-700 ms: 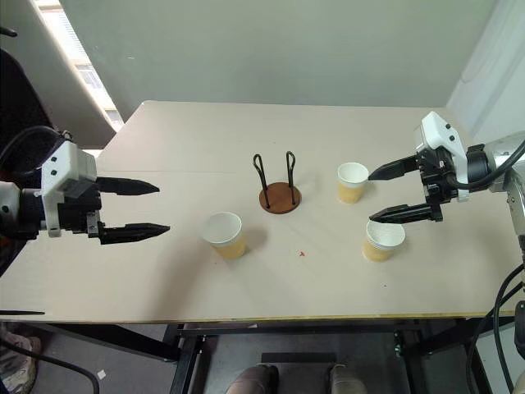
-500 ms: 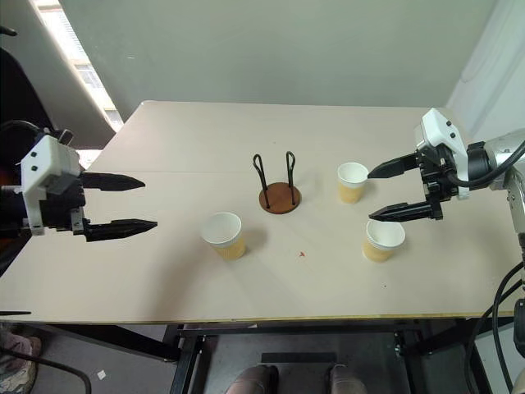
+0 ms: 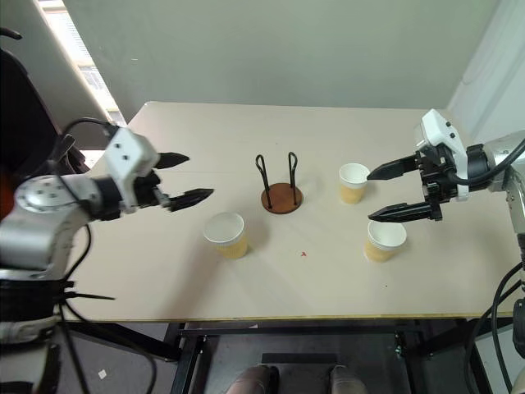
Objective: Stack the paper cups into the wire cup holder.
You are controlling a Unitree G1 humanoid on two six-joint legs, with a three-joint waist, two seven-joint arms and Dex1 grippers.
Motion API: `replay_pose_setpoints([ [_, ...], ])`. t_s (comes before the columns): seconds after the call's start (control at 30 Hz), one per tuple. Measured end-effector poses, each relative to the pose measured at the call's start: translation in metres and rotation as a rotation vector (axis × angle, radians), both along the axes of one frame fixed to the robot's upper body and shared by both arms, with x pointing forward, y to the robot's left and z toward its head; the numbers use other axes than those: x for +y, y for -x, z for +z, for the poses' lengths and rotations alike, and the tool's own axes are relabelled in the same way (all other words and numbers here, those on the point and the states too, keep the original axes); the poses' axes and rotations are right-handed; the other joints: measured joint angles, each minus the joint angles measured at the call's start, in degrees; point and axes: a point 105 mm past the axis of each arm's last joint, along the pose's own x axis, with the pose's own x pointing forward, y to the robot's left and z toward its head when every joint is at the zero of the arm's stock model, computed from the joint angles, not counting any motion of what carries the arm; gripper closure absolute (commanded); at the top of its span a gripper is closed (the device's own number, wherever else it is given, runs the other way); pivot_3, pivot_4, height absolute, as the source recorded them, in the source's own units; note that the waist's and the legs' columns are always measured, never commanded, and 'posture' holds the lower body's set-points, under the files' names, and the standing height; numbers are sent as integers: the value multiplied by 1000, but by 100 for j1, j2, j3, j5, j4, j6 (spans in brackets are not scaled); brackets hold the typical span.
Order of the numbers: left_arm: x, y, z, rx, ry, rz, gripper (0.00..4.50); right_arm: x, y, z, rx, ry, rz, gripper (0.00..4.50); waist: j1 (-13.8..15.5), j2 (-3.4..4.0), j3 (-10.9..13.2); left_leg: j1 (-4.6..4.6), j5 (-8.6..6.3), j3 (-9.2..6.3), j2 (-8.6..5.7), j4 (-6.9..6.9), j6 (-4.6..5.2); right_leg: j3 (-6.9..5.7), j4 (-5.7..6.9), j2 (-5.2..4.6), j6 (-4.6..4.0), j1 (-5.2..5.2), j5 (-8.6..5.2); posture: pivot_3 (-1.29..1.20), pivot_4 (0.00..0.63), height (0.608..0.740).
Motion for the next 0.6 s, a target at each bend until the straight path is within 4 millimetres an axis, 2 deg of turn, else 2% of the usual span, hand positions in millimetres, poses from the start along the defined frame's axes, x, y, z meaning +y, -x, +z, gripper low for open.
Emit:
replay_pose_setpoints([
  [0.07, -13, -11, -2, 4, 2, -3, 0, 3, -1, 0, -8, -7, 0, 24, -6, 0, 0, 1, -2, 0, 0, -1, 1, -1, -4, 0, 45, 0, 26, 0, 150, 740],
  [0.13, -18, -18, -2, 10, 6, 3, 0, 4, -1, 0, -8, -16, -3, 24, -10, 0, 0, 1, -2, 2, 0, -2, 1, -1, -5, 1, 51, 0, 26, 0, 150, 740],
  [0.4, -24, -49, -16, 62, 30, 53, 0, 1, 10, -4, -11, -31, -44, 24, 36, -1, 1, -4, 0, 2, -2, 6, 5, 0, -12, 0, 65, 10, 31, 0, 150, 740],
  [0.5, -32, -52, -19, 82, 54, 17, 0, -2, 13, -5, -17, -34, -73, 24, 55, -1, 1, -2, 0, 2, -7, 12, 10, 2, -18, -1, 71, 19, 34, 0, 150, 740],
  [0.6, -46, -49, -29, 133, 63, -55, 0, -3, 16, -5, -24, -32, -90, 24, 58, -1, 1, -3, 0, 2, -9, 22, 12, 2, -19, -1, 80, 23, 35, 0, 150, 740],
])
